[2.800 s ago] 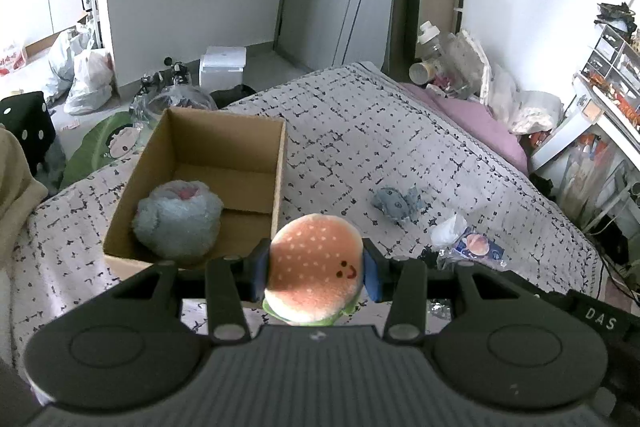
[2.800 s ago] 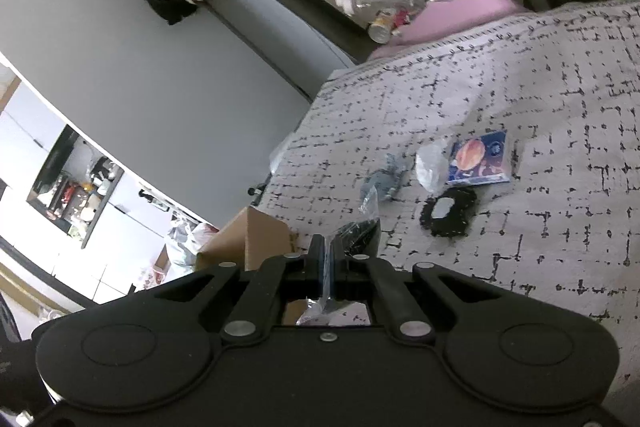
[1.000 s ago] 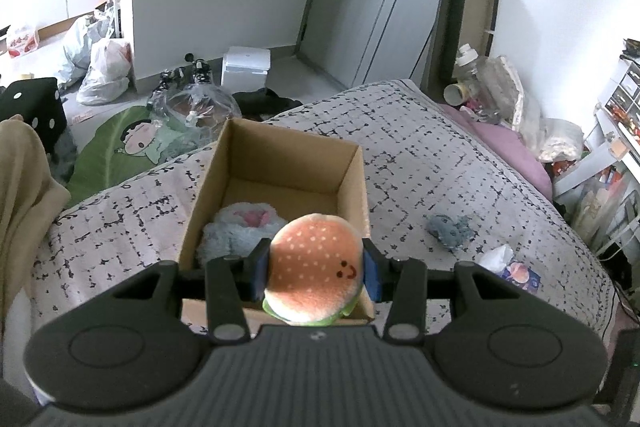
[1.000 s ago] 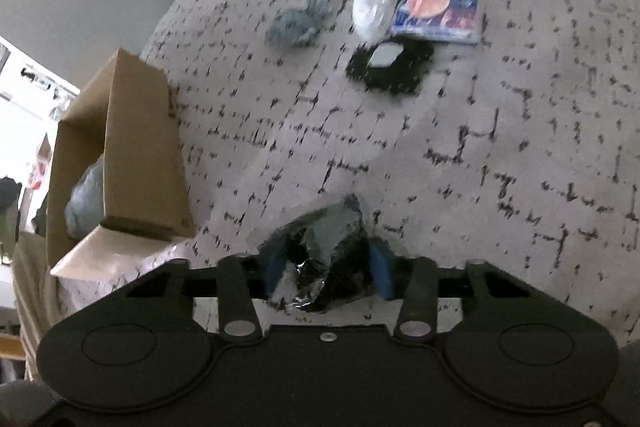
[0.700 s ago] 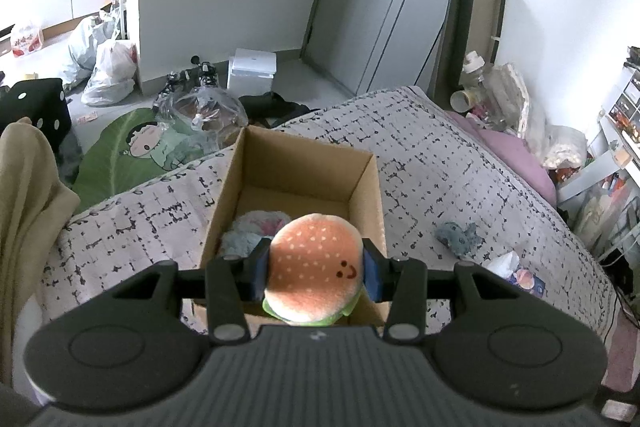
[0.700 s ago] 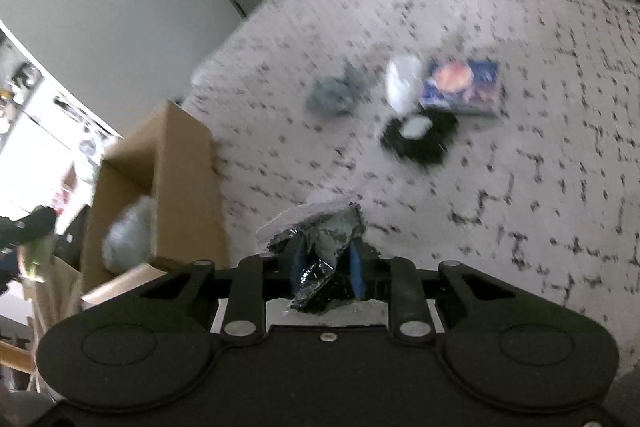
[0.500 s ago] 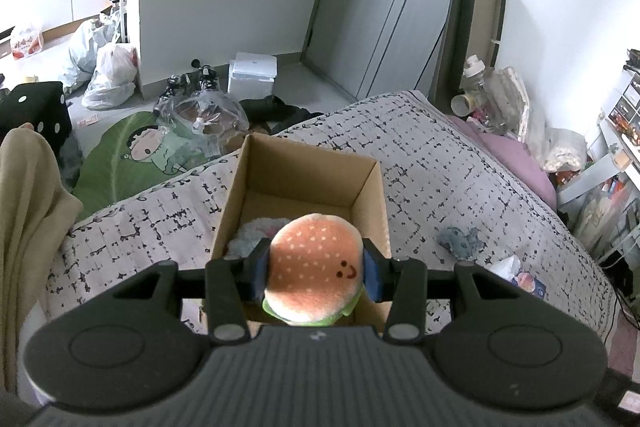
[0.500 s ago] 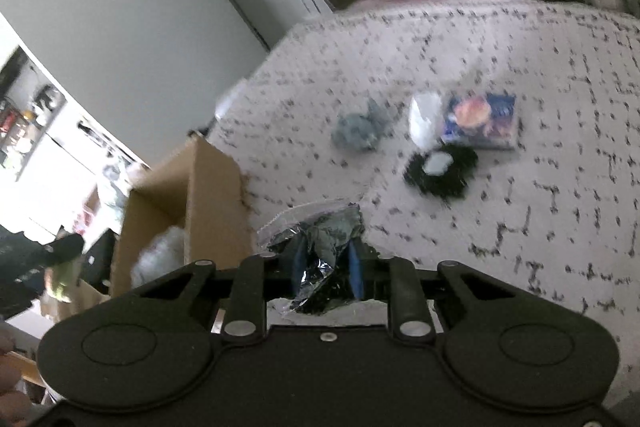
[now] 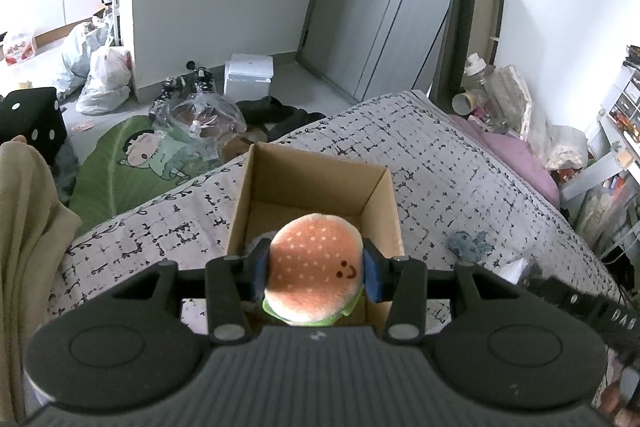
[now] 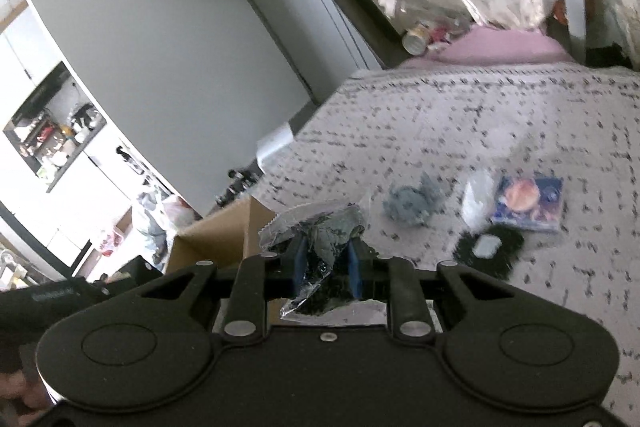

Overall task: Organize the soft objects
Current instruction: 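Carry the hamburger plush over the box with the left gripper while the right gripper lifts the black bag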

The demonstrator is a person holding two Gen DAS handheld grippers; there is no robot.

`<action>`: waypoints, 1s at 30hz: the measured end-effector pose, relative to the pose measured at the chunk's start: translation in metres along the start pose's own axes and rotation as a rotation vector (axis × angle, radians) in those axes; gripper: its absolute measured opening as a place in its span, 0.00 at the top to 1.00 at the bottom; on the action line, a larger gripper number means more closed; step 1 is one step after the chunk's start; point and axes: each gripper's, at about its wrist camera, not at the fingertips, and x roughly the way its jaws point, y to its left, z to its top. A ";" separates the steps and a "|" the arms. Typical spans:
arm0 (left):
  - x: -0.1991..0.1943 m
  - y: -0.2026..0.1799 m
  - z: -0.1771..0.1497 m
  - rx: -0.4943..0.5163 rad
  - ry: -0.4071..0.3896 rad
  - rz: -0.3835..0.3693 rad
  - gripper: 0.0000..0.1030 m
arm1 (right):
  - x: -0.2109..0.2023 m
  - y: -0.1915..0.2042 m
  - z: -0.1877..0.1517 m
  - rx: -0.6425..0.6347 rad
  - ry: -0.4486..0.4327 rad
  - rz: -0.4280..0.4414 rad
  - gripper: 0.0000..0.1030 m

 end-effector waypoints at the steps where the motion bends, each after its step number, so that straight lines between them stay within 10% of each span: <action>1: 0.002 0.000 0.000 0.002 0.002 -0.004 0.56 | 0.001 0.002 0.002 -0.003 -0.006 0.009 0.79; 30: 0.054 -0.009 -0.004 -0.042 0.130 -0.139 0.47 | 0.035 0.039 0.007 -0.072 0.002 0.136 0.79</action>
